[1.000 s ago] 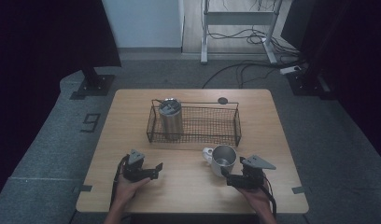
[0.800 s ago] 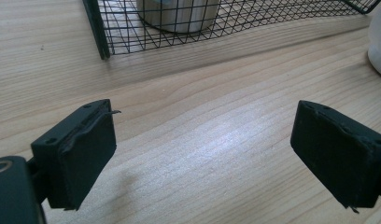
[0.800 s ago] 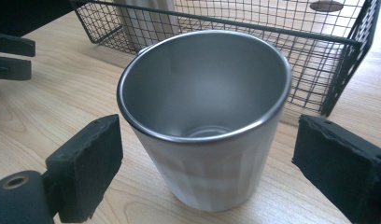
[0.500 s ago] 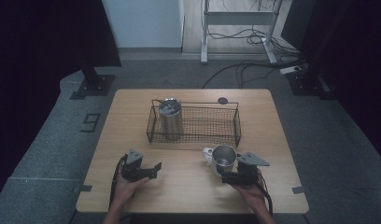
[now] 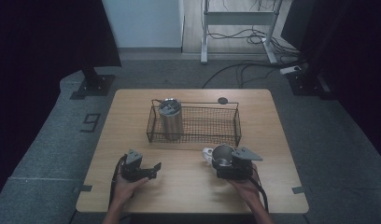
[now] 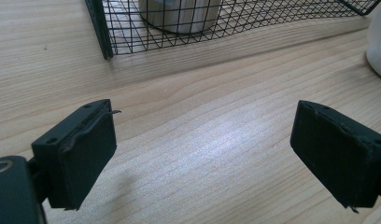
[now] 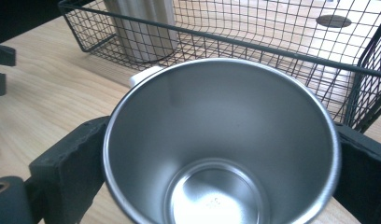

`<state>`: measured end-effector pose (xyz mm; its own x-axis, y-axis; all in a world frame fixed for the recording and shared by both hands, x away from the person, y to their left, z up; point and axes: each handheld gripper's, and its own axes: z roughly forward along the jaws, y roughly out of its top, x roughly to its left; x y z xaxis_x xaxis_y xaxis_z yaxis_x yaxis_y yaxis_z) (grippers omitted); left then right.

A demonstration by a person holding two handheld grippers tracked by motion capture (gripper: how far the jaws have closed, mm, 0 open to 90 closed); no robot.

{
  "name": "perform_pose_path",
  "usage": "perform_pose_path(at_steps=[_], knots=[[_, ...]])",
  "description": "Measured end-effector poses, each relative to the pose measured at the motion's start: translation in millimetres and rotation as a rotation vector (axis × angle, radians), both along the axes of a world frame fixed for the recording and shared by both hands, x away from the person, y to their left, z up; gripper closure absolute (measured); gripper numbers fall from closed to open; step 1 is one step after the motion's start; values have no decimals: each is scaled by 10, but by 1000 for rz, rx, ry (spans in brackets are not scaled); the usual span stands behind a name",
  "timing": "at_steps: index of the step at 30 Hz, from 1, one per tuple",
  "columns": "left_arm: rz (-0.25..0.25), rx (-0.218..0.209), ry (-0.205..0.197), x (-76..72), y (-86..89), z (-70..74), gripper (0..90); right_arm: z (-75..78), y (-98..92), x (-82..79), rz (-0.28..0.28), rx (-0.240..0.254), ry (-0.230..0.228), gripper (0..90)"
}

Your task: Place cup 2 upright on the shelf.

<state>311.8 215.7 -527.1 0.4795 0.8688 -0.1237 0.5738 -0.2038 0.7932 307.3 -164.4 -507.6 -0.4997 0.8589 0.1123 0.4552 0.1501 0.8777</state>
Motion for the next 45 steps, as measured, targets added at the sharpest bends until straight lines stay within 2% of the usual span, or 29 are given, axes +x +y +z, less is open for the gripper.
perform_pose_path(at_steps=[8, 16, 29, 32, 45], knots=[[-1, 6, 1, -4, -1, -4, 72, -52, 33, 46, -3, -15, 9, 33], [-6, 9, 3, -5, -18, -13, 73, -51, 40, 33, -1, -42, -5, 51], [-7, 15, 7, -1, -24, -27, 73, -46, 35, 28, 1, -55, -22, 60], [-7, 14, 7, 0, -23, -27, 73, -34, 26, 21, -6, -73, -26, 61], [-9, 18, 11, 2, -32, -40, 73, 77, -31, -14, 18, -25, -38, 62]])
